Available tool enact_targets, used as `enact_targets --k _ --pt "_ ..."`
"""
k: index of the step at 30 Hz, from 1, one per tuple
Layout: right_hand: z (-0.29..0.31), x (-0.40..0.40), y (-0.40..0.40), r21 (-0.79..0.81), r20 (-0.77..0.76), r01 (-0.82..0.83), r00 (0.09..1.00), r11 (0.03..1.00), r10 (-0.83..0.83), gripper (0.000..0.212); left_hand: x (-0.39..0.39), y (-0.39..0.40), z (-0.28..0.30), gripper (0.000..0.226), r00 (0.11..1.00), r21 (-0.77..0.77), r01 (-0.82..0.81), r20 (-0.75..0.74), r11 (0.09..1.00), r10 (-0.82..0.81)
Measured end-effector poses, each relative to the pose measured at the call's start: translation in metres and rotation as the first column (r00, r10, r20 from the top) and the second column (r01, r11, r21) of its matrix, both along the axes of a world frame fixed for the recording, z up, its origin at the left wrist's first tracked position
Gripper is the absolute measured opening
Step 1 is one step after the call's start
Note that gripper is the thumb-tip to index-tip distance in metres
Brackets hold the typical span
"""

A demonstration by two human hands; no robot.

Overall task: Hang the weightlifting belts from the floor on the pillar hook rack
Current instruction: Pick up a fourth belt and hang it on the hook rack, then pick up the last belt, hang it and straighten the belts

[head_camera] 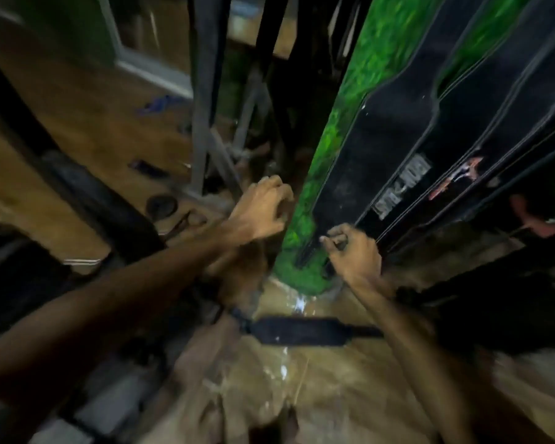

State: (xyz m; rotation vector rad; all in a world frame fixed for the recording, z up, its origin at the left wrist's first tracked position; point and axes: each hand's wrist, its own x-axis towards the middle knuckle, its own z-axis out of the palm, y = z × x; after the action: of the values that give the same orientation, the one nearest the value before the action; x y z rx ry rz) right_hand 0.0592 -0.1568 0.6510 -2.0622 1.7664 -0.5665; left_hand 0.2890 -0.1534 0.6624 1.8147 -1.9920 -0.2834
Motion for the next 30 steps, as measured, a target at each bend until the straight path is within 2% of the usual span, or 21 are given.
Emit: enact_targets --k 2,5,6,8,9,13,17,21,23,26,30 --pt "-0.054 -0.002 0.015 0.113 -0.008 -0.013 1.000 0.994 0.014 0.017 0.008 0.019 -0.063 0.040 0.999 0.129 -0.049 -0.002 0.990 0.050" --pt "-0.144 -0.004 0.032 0.264 -0.052 -0.052 0.996 0.963 0.068 0.015 0.010 0.054 -0.172 0.065 0.999 0.333 -0.040 -0.008 0.942 0.045" --pt "-0.172 -0.004 0.039 0.313 -0.052 -0.070 0.994 0.947 0.091 0.016 0.006 0.069 -0.202 0.058 0.998 0.409 -0.048 -0.027 0.911 0.064" --pt "-0.229 -0.003 0.049 0.412 -0.042 -0.095 0.992 0.906 0.123 0.015 -0.003 0.097 -0.254 0.029 0.992 0.490 -0.086 -0.038 0.868 0.120" --pt "-0.260 -0.002 0.052 0.444 -0.042 -0.096 0.991 0.891 0.128 0.015 -0.007 0.106 -0.284 0.024 0.989 0.490 -0.102 -0.041 0.866 0.140" --pt "-0.396 0.000 0.074 0.455 -0.035 -0.099 0.991 0.885 0.129 0.020 -0.024 0.140 -0.412 0.036 0.970 0.586 -0.170 -0.043 0.792 0.240" --pt "-0.502 0.000 0.090 0.553 0.079 -0.005 0.996 0.833 -0.046 0.015 -0.047 0.157 -0.527 0.029 0.943 0.670 -0.207 -0.056 0.712 0.327" --pt "-0.621 -0.015 0.115 0.586 0.069 0.061 0.990 0.808 -0.125 0.019 -0.066 0.175 -0.643 0.030 0.933 0.754 -0.209 -0.037 0.623 0.358" --pt "-0.670 -0.021 0.127 0.639 0.057 0.129 0.975 0.758 -0.214 0.017 -0.071 0.179 -0.690 0.034 0.916 0.776 -0.225 -0.037 0.589 0.399" --pt "-0.735 -0.025 0.139 0.697 0.076 0.192 0.938 0.691 -0.338 0.011 -0.076 0.169 -0.753 0.043 0.889 0.748 -0.274 -0.043 0.604 0.457" --pt "-0.795 -0.028 0.151 0.709 0.126 0.176 0.921 0.683 -0.368 0.008 -0.072 0.128 -0.811 0.069 0.864 0.686 -0.376 0.018 0.623 0.502"
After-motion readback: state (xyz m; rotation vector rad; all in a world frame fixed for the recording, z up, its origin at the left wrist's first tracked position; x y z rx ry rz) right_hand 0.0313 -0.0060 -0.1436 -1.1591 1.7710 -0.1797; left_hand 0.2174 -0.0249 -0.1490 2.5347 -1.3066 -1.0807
